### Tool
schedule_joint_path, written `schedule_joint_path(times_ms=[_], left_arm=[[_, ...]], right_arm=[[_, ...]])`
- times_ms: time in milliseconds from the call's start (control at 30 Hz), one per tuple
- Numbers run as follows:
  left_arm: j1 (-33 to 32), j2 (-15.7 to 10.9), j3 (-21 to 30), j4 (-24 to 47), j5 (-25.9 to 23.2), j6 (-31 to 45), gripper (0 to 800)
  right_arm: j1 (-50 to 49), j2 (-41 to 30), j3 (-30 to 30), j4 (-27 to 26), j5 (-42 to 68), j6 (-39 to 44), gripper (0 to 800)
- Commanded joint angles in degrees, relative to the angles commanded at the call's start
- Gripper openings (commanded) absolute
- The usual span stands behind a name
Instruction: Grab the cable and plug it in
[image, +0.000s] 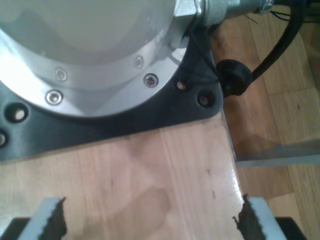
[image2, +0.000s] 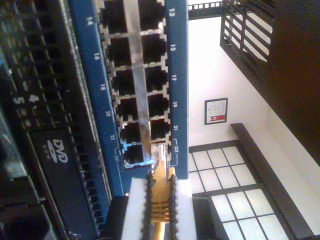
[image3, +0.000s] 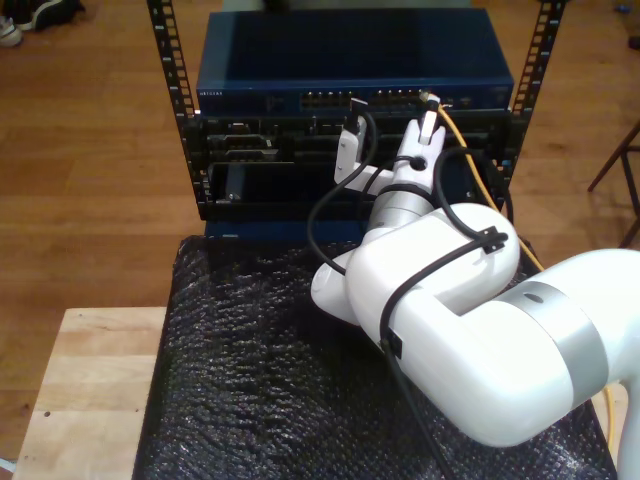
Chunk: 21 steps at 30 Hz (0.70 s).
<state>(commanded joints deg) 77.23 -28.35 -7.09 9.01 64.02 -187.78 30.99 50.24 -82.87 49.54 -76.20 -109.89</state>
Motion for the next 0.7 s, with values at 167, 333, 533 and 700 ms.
schedule_joint_path(times_ms=[167,333,533,700], left_arm=[[0.0,0.0,0.0,0.0,0.0,0.0,800],[0.0,0.0,0.0,0.0,0.0,0.0,800],[0.0,0.0,0.0,0.0,0.0,0.0,800],[0.0,0.0,0.0,0.0,0.0,0.0,800]], right_arm=[[0.09,0.0,-0.09,0.0,0.0,-0.09,0],[0.09,-0.18,0.0,0.0,0.0,-0.09,0],[0.18,-0.26,0.0,0.09,0.0,-0.09,0],[0.26,-0.35,0.35,0.09,0.0,-0.09,0]])
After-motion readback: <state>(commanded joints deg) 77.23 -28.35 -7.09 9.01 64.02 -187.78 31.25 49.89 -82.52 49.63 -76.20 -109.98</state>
